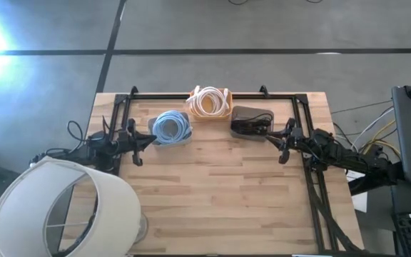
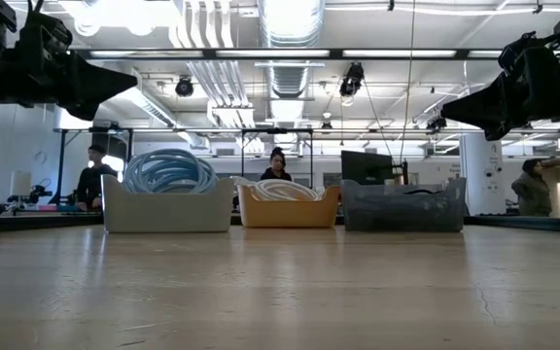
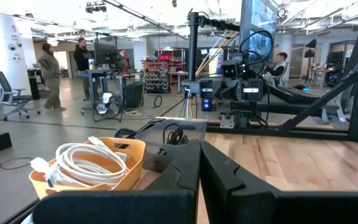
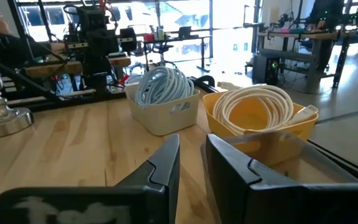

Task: Pick & Place USB Port
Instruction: Return to Home Position

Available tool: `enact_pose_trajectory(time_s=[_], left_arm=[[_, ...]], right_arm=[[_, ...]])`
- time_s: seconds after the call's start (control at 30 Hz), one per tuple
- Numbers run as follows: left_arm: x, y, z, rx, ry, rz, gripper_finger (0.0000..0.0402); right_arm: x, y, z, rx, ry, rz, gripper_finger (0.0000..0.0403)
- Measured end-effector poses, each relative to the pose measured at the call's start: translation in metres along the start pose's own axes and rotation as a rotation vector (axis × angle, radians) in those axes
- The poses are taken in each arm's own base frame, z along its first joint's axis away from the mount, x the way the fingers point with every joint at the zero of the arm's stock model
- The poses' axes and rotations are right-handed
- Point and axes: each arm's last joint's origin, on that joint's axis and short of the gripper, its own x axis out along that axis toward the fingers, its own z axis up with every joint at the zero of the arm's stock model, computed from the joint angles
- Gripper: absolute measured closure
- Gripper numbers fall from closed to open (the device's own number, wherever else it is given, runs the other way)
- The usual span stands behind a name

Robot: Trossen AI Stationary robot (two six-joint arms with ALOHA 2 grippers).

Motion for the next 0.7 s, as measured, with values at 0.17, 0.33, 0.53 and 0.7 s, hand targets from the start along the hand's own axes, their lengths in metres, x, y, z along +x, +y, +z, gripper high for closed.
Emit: enact_pose_trajectory(time_s=[0.17,0.33,0.53,0.7], left_arm=[[0.0000,0.0000,0.0000,0.000,0.000,0.000,0.0388],[0.0000,0.0000,0.0000,0.000,0.000,0.000,0.0388],[0.0000,0.0000,0.0000,0.000,0.000,0.000,0.0388],[0.0000,0.0000,0.0002,0.000,0.000,0.000,0.0388]], right_arm=[[0.0000,0.0000,0.0000,0.002,0.000,0.000,0.0319],[0.0000,0.0000,0.0000,0.000,0.000,0.000,0.0313],[0.0000,0.0000,0.0000,0.002,0.000,0.000,0.0315],[0.0000,0.0000,0.0000,0.002,0.000,0.001,0.0325]])
